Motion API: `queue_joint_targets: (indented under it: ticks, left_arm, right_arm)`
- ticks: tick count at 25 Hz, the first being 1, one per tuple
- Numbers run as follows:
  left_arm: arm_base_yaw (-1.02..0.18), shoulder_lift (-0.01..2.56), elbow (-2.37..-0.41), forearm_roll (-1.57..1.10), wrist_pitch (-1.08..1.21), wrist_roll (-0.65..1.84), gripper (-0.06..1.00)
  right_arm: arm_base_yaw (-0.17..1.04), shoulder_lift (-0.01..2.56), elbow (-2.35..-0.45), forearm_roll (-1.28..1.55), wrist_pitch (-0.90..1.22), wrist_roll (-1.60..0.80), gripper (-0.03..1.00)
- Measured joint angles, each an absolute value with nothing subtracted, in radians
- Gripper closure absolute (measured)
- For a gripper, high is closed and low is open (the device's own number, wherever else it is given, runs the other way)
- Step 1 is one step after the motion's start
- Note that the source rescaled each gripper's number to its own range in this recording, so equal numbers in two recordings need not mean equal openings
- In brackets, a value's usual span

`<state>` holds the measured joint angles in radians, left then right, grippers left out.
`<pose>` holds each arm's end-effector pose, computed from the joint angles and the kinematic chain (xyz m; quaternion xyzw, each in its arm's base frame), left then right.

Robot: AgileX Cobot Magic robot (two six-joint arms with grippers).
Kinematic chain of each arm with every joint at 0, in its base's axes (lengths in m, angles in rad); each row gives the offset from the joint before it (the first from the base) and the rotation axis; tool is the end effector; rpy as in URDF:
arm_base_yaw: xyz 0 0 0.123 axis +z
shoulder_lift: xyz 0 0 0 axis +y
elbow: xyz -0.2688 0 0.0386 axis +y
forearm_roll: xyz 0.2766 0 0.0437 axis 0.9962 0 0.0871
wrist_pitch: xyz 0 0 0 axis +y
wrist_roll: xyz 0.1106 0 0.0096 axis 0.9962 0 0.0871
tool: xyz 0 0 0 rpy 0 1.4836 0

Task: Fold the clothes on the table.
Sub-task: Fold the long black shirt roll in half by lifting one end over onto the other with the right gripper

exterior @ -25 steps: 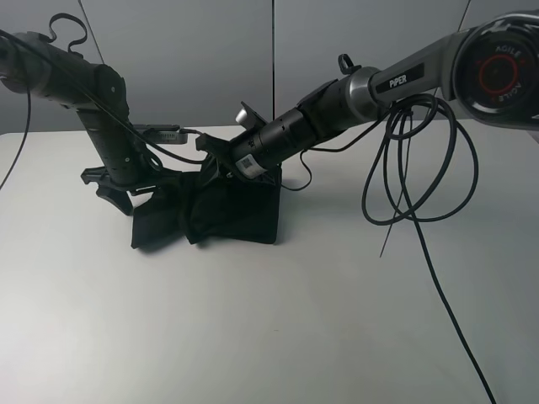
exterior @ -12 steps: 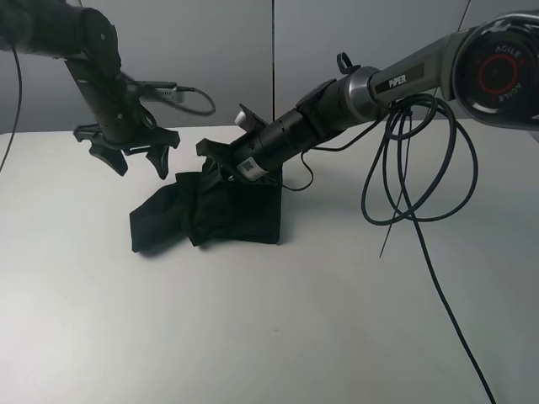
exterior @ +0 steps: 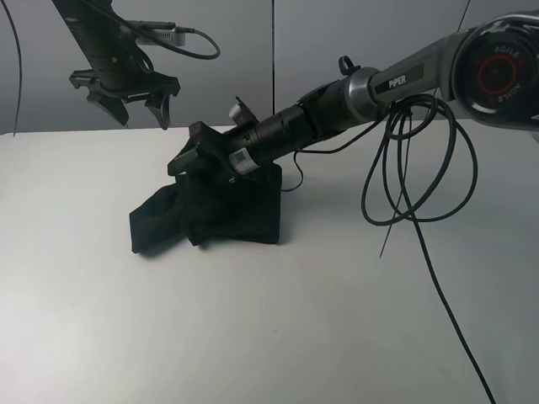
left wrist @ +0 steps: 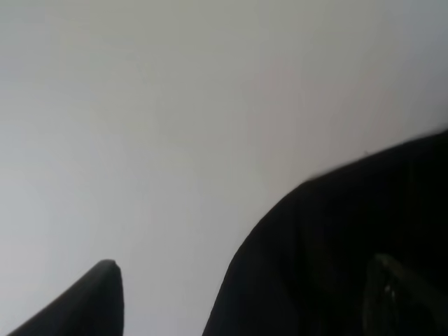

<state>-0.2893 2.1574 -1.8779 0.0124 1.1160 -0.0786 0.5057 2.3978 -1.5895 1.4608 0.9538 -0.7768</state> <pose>0.4677 -0.1379 0.1840 0.1062 0.9857 -0.0182 0.1297 0.3835 0.3153 0.0569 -0.1134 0.8437 0.5238 0.0323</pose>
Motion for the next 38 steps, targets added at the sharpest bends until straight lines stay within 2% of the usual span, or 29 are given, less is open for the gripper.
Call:
queue_joint_targets:
  ticks: [4, 9, 13, 20, 27, 33, 38]
  left_arm:
    - [-0.287, 2.157, -1.882, 0.012, 1.118, -0.06, 0.04]
    - [-0.263, 2.157, -1.882, 0.009, 1.118, -0.052, 0.04]
    - [-0.237, 2.157, -1.882, 0.012, 1.122, -0.05, 0.04]
    - [-0.23, 2.157, -1.882, 0.016, 1.126, -0.03, 0.04]
    - [-0.23, 2.157, -1.882, 0.016, 1.126, -0.028, 0.04]
    - [-0.23, 2.157, -1.882, 0.016, 1.126, -0.024, 0.04]
    - [-0.23, 2.157, -1.882, 0.016, 1.126, -0.022, 0.04]
  right_arm:
    - [0.527, 2.398, -1.59, 1.583, 1.0, -0.849, 0.2]
    - [0.597, 2.398, -1.59, 1.593, 0.992, -0.924, 0.2]
    - [0.607, 2.383, -1.59, 1.575, 0.989, -0.963, 0.2]
    - [0.594, 2.218, -1.59, 1.311, 0.934, -0.985, 0.19]
    - [0.57, 2.126, -1.585, 0.887, 0.906, -0.758, 0.1]
    - [0.591, 2.126, -1.48, 0.822, 0.829, -0.71, 0.1]
    - [0.633, 2.161, -1.473, 0.831, 0.786, -0.706, 0.1]
